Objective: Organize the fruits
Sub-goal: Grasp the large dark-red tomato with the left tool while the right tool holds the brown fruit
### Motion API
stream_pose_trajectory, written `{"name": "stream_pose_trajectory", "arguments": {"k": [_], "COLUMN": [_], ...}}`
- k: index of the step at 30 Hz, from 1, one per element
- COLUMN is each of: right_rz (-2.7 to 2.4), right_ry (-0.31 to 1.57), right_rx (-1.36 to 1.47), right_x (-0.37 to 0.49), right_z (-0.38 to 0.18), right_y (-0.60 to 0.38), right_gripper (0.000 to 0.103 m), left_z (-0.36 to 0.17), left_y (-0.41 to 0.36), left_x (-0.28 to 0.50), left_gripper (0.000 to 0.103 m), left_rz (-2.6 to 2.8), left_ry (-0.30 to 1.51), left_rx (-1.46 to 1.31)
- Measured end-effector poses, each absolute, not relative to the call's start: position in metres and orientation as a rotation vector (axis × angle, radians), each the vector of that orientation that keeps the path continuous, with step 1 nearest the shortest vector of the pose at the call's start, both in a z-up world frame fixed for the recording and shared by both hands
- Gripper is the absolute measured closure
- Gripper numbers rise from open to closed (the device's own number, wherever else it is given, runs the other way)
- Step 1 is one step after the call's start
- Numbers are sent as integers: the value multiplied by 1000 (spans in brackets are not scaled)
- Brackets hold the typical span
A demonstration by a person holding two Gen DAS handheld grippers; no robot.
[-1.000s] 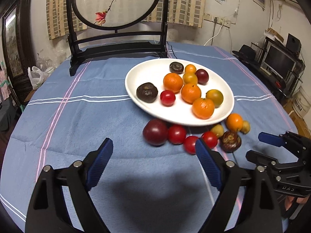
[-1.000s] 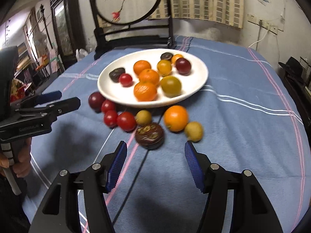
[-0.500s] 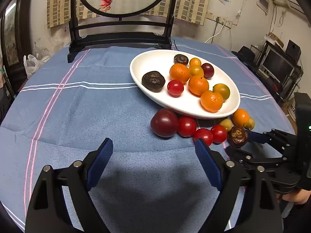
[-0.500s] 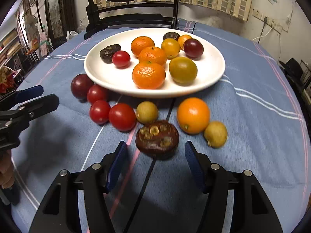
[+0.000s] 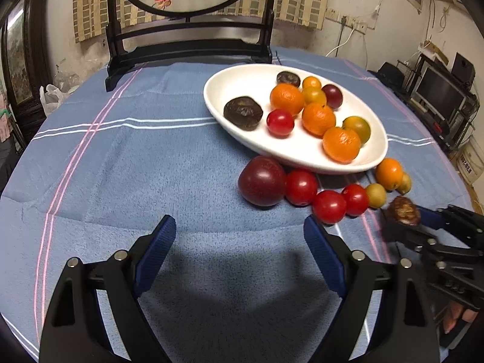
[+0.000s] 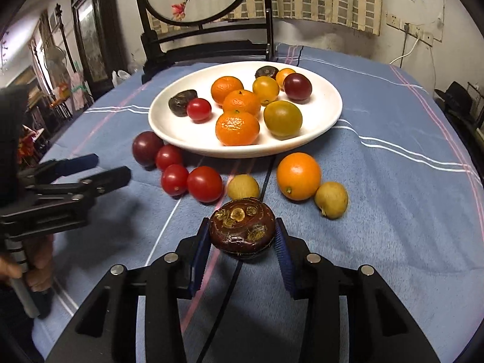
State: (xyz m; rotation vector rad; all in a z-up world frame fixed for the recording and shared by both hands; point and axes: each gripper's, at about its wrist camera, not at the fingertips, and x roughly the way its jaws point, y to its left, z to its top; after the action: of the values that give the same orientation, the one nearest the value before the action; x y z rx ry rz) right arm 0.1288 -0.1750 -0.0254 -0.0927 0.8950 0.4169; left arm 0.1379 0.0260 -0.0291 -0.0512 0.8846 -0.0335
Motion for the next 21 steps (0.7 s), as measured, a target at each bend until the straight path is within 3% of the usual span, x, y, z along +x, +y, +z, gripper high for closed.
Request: {"name": "stream_pose_trajectory", "arguments": {"k": [6, 10, 14, 19, 21], "right_rz": [446, 479, 498, 510, 509], "right_ry": [865, 847, 837, 842, 847], "right_rx": [-61, -68, -64, -64, -67], "right_x": [124, 117, 114, 112, 113], "right_z": [-15, -10, -7, -7, -8], "right_y": [-182, -178, -179, -178, -177], "right_gripper": [61, 61, 61, 61, 61], "left_z": [-36, -42, -44, -43, -42], "left_y": [30, 18, 8, 5, 7], "left_x": [149, 158, 167, 174, 175], "left_gripper": [19, 25, 38, 39, 49], "left_rz": [27, 2, -22, -100, -158], "left_ry": [919, 957, 940, 937, 937], "left_rx": [-27, 3, 55, 130, 143]}}
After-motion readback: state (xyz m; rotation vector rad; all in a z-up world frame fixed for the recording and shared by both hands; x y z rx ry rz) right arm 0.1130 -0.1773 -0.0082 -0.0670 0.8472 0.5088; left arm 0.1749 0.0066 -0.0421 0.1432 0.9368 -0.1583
